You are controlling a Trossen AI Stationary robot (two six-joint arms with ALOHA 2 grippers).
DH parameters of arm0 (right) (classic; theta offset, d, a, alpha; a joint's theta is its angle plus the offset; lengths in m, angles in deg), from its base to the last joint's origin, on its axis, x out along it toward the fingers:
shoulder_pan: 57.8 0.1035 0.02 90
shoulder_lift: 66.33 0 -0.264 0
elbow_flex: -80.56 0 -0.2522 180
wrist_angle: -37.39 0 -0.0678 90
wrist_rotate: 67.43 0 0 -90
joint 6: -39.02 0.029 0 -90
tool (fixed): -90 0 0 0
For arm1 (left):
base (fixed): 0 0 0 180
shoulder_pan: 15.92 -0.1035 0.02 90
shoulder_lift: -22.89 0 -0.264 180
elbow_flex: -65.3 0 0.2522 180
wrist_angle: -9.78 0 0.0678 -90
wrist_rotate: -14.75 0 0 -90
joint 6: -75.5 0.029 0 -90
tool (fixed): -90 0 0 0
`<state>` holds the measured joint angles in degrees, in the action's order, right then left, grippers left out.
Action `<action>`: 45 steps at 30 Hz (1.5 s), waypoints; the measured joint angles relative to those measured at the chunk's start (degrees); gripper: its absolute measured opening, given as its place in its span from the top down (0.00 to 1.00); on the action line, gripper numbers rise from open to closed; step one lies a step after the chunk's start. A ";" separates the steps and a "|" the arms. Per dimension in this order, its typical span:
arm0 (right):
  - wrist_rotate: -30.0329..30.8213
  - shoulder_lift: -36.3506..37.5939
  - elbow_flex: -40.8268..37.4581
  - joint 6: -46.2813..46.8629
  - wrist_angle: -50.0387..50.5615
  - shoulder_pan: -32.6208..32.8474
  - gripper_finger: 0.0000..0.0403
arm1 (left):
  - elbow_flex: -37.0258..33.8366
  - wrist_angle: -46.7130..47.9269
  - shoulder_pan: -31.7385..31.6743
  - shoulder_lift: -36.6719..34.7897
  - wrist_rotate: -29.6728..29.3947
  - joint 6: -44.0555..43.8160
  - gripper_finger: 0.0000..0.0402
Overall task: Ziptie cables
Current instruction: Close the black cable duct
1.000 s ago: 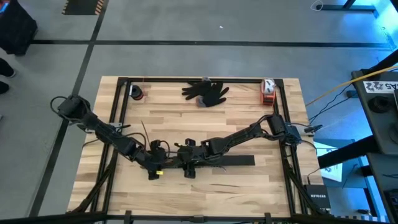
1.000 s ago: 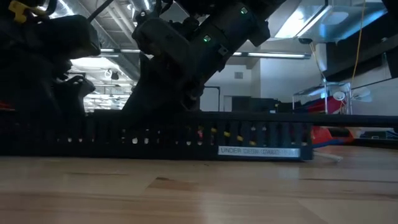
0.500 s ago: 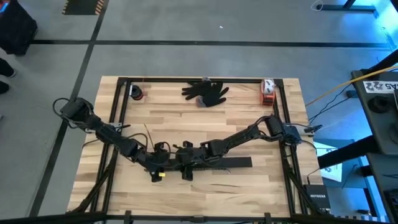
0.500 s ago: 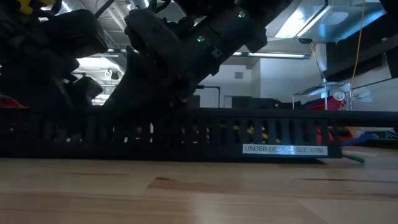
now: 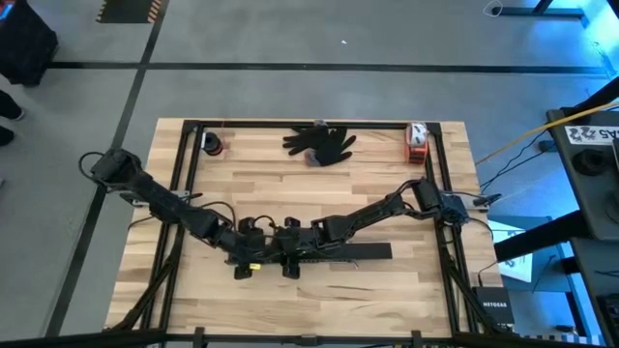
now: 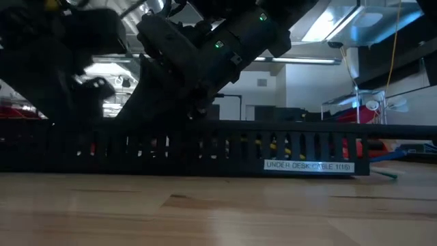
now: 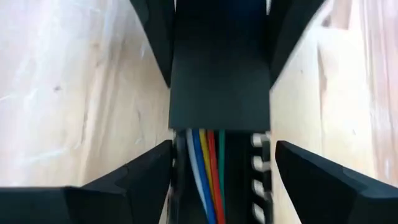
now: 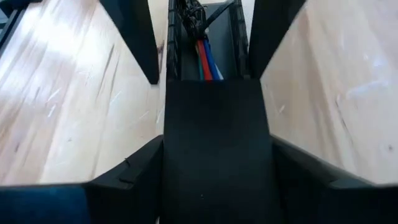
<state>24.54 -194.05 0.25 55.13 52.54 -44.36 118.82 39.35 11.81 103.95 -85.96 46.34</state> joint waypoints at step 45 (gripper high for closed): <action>-1.01 -1.18 -0.02 0.10 -1.61 0.75 0.43 | -6.88 -10.77 1.79 1.04 -0.29 -3.92 0.44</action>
<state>23.53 -195.23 0.23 55.22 50.92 -43.61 111.94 28.58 13.60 104.99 -86.24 42.43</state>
